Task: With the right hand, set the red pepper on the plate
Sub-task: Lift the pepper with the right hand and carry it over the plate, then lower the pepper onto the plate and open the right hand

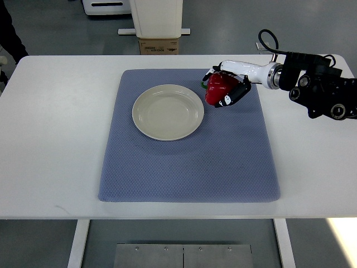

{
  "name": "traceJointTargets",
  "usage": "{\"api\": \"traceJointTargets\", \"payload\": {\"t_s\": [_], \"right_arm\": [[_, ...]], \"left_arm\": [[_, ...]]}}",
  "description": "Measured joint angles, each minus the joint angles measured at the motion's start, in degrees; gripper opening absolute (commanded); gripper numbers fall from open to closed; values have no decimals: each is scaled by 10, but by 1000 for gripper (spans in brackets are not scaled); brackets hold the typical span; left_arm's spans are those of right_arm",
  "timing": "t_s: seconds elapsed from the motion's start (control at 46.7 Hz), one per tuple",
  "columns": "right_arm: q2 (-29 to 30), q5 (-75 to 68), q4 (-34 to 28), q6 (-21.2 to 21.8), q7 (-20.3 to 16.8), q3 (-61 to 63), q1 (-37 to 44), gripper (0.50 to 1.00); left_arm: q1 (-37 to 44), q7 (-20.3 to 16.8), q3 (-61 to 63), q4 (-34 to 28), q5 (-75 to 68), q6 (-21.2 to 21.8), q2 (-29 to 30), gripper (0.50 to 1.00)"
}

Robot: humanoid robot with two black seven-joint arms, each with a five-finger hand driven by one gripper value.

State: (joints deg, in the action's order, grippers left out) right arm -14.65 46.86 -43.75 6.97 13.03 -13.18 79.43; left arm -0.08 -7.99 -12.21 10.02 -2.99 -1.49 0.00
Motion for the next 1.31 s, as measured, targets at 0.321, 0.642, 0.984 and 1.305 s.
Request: {"api": "traceJointTargets", "payload": {"t_s": [0.321, 0.642, 0.984, 1.305], "right_arm": [[102, -16, 73, 4, -8, 3, 21, 500], [146, -35, 79, 4, -10, 22, 32, 500], [146, -38, 75, 3, -7, 25, 14, 500], [147, -41, 72, 2, -1, 25, -22, 500]], "left_arm": [[0, 0, 0, 0, 0, 0, 0, 1000], [0, 0, 0, 0, 0, 0, 0, 1000], [0, 0, 0, 0, 0, 0, 0, 1000], [0, 0, 0, 0, 0, 0, 0, 1000]]}}
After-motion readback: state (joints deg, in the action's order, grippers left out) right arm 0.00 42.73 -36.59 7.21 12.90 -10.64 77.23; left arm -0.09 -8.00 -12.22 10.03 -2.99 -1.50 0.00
